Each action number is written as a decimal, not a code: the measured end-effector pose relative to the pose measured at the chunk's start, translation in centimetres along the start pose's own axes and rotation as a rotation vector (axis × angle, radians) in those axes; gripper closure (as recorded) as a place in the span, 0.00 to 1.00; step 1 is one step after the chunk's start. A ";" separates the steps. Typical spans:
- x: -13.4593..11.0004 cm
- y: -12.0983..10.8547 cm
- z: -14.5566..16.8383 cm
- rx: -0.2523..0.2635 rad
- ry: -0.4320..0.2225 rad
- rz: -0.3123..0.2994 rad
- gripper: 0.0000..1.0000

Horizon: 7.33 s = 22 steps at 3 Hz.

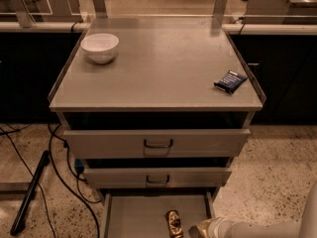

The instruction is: Pick orange can from bottom drawer and place on counter

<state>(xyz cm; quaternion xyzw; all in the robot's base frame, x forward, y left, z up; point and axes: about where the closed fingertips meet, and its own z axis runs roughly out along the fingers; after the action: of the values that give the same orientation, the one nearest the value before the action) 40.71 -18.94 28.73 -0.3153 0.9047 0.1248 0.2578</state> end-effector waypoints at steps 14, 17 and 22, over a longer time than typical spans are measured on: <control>-1.3 4.2 14.9 -0.012 -0.179 0.067 0.25; -1.4 3.5 16.1 0.048 -0.136 0.103 0.27; 1.8 2.5 19.4 0.049 -0.052 0.161 0.71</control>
Offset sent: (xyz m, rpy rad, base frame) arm -0.0117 0.0150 -0.0338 0.0965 -0.0794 -0.0403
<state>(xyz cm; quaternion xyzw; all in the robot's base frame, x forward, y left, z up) 45.46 -10.35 11.65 -0.2317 0.9230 0.1311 0.2779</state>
